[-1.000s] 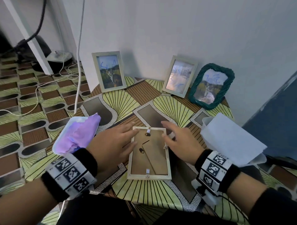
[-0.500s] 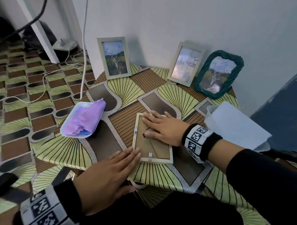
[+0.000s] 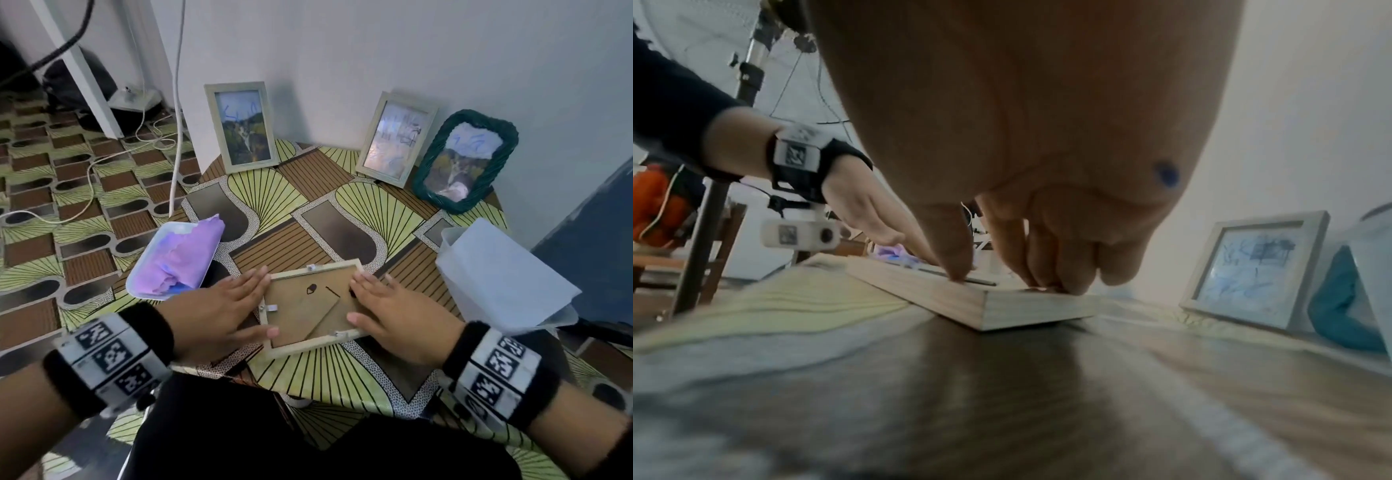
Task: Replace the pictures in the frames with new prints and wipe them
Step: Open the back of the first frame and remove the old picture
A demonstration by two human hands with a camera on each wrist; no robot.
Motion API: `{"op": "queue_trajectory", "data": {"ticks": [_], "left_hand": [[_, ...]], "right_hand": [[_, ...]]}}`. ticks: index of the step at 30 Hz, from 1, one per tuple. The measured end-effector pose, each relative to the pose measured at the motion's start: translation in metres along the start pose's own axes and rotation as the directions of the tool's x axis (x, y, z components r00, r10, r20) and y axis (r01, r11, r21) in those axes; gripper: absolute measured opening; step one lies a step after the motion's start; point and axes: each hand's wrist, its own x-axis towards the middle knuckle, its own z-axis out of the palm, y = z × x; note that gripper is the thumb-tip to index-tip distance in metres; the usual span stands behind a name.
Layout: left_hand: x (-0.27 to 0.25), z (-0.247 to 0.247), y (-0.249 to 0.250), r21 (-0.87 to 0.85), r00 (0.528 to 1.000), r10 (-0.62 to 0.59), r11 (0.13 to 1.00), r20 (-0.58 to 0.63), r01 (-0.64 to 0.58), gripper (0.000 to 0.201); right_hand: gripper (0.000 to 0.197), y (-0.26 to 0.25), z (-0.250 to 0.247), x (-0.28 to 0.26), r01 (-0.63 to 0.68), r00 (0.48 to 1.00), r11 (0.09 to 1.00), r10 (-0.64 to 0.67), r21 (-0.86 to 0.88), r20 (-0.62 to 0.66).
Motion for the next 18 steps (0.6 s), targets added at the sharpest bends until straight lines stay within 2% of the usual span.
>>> {"op": "queue_trajectory", "data": {"ticks": [4, 9, 11, 14, 16, 18], "left_hand": [[0.021, -0.009, -0.004, 0.015, 0.999, 0.020, 1.000, 0.030, -0.021, 0.093], [0.033, -0.010, -0.006, 0.013, 0.998, 0.047, 0.999, -0.044, -0.046, 0.080], [0.032, -0.005, -0.007, -0.024, 0.995, 0.054, 0.998, -0.088, -0.056, 0.079], [0.030, -0.003, -0.007, -0.158, 0.984, 0.055, 0.984, -0.167, -0.081, 0.081], [0.032, -0.005, -0.009, -0.204, 0.974, 0.039, 0.975, -0.225, -0.086, 0.081], [0.034, -0.007, -0.011, -0.207, 0.972, 0.022, 0.976, -0.233, -0.072, 0.078]], "right_hand": [[0.065, -0.013, 0.015, -0.018, -0.042, 0.997, 0.998, 0.045, 0.044, -0.063], [0.061, -0.017, 0.015, -0.021, -0.067, 0.989, 0.995, 0.076, 0.074, -0.126], [0.053, -0.015, 0.010, -0.022, -0.053, 0.973, 0.992, 0.078, 0.117, -0.216], [0.026, -0.008, 0.000, -0.021, -0.013, 0.897, 0.966, 0.126, 0.258, -0.424], [0.035, 0.002, -0.002, -0.017, -0.028, 0.874, 0.955, 0.167, 0.296, -0.456], [0.056, 0.011, -0.001, -0.012, -0.069, 0.910, 0.958, 0.176, 0.280, -0.376]]}}
